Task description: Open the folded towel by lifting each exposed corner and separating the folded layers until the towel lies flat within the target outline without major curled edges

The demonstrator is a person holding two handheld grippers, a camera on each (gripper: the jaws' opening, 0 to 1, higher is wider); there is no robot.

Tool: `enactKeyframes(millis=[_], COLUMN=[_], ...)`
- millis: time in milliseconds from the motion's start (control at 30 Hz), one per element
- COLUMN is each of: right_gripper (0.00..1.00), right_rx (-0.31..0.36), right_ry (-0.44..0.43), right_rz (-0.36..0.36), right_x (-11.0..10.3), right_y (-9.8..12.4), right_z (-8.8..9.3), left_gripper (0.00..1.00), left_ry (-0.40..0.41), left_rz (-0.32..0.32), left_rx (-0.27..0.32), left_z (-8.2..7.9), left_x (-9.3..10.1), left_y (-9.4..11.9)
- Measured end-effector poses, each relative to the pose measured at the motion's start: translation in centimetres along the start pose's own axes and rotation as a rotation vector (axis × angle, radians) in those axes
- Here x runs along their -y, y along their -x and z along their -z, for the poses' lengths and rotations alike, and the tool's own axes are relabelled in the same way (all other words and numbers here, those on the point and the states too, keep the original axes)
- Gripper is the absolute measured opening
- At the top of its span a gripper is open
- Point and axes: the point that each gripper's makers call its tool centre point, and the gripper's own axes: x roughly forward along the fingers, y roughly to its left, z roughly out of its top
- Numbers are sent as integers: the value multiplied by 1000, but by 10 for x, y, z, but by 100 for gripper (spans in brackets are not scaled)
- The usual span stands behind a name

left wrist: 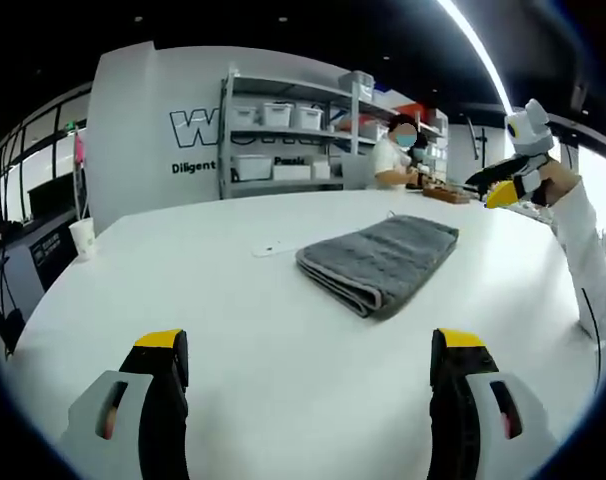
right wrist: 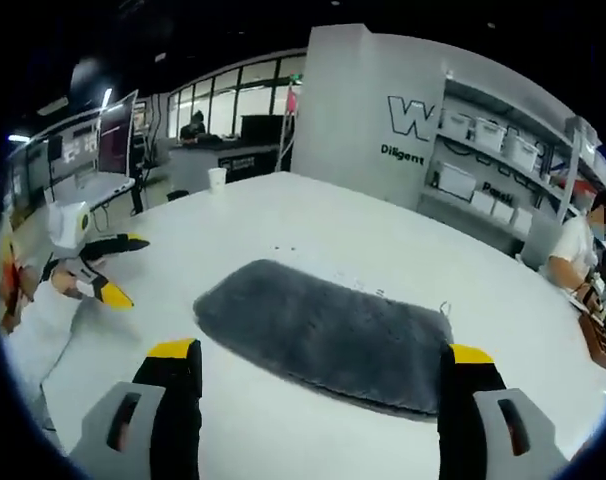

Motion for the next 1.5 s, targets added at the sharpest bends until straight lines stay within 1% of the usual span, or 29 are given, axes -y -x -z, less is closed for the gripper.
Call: enactKeyframes(millis=[33, 133, 267, 300, 433, 467, 533, 633, 733, 800, 900, 1067, 1200, 1300, 1367, 1467, 1500], right_gripper=[100, 100, 100, 100, 100, 100, 99, 99, 98, 94, 91, 76, 72, 63, 54, 51, 48], right_rx=[18, 39, 37, 28, 40, 48, 70, 88, 105, 105, 104, 112, 117, 116, 127, 131, 130], right_ry=[43, 151, 206, 237, 303, 330, 357, 389, 423, 436, 467, 496, 507, 543, 550, 557, 559], right_rz=[2, 8, -4, -4, 16, 20, 31, 17, 20, 24, 38, 31, 10, -29, -60, -58, -63], right_x=[-6, -23, -49, -53, -70, -74, -81, -92, -101, -103, -106, -108, -112, -120, -125, -125, -125], right_y=[-6, -20, -40, -46, -67, -72, -79, -88, -99, -103, -111, -117, -122, -126, -126, -129, -129], right_z=[-4, -10, -6, -4, 1, 2, 3, 4, 5, 6, 8, 10, 11, 15, 15, 15, 15], left_gripper=[100, 100, 100, 100, 100, 100, 100, 100, 100, 100, 100, 100, 100, 100, 100, 100, 100], left_ry=[0, 1, 1, 1, 1, 1, 0, 1, 2, 1, 4, 4, 5, 7, 7, 8, 8], left_rz=[0, -2, -2, -2, 0, 0, 1, 0, 0, -1, -1, 0, -1, -1, -2, -1, -2], left_rx=[0, 1, 5, 5, 8, 8, 11, 13, 12, 13, 13, 15, 15, 15, 15, 15, 14], left_z=[0, 0, -1, -1, -2, -2, -3, -3, -3, -3, -3, -4, -4, -4, -4, -4, -4], left_x=[0, 0, 0, -1, 0, 0, 0, 1, 0, 0, -1, 0, 0, -1, -1, -1, -2], left_y=[0, 1, 1, 1, 2, 2, 2, 3, 3, 3, 3, 3, 3, 3, 3, 2, 2])
